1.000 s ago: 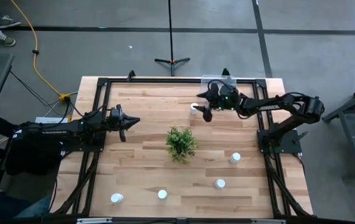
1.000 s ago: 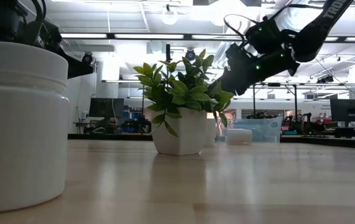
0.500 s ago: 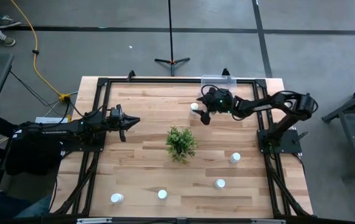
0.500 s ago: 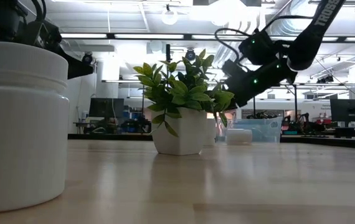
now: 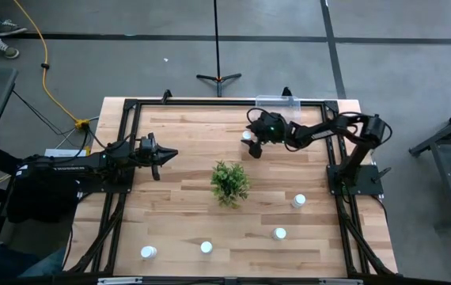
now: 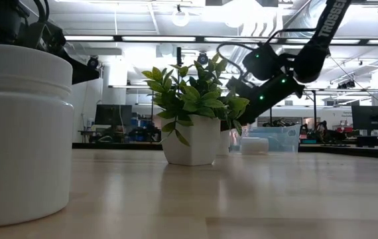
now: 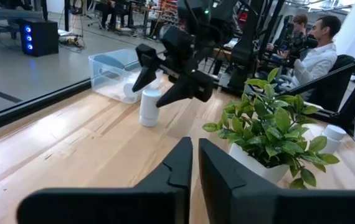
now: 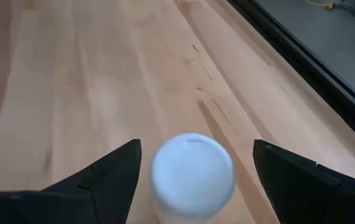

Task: Pick and place pill bottles into a basket
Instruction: Put the white pill bottle into the transparent bin

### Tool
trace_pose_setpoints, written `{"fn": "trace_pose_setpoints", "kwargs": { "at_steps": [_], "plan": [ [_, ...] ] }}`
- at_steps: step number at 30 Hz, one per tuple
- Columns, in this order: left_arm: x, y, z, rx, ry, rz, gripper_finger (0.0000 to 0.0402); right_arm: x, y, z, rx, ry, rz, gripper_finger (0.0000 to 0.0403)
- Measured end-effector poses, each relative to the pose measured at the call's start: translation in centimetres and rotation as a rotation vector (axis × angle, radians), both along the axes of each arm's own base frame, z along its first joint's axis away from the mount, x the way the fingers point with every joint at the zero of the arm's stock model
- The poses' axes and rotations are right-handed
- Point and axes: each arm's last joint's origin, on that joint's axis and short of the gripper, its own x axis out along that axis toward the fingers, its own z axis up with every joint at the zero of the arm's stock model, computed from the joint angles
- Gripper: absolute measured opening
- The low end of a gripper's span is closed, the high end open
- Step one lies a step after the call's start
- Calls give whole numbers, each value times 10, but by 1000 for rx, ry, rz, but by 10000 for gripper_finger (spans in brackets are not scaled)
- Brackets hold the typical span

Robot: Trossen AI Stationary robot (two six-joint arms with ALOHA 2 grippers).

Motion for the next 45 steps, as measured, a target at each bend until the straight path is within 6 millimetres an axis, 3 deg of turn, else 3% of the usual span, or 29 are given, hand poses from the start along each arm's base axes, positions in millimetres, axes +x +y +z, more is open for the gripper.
{"fn": "trace_pose_setpoints", "kwargs": {
  "at_steps": [5, 9, 14, 19, 28, 34, 41, 45],
  "plan": [
    [0, 0, 0, 1, 1, -4, 22, 0, 0, -6, 28, 50, 3, 298],
    [0, 0, 0, 0, 1, -17, 23, -1, 1, -8, 41, 76, 3, 298],
    [0, 0, 0, 1, 2, -17, 60, -1, 1, -8, 55, 68, -12, 298],
    [0, 0, -1, 1, 13, -17, 24, -1, 1, -8, 58, 67, -16, 295],
    [0, -1, -3, -3, 27, -41, 46, -1, 1, -8, 83, 58, -34, 219],
    [0, -1, -4, -7, 46, -41, 20, -1, 1, -8, 91, 54, -27, 154],
    [0, -1, -5, -8, 54, -40, 47, -1, 2, -2, 104, 20, -44, 152],
    [0, -1, -5, -1, 58, -42, 21, -3, 2, 16, 77, -39, -63, 152]
  ]
}}
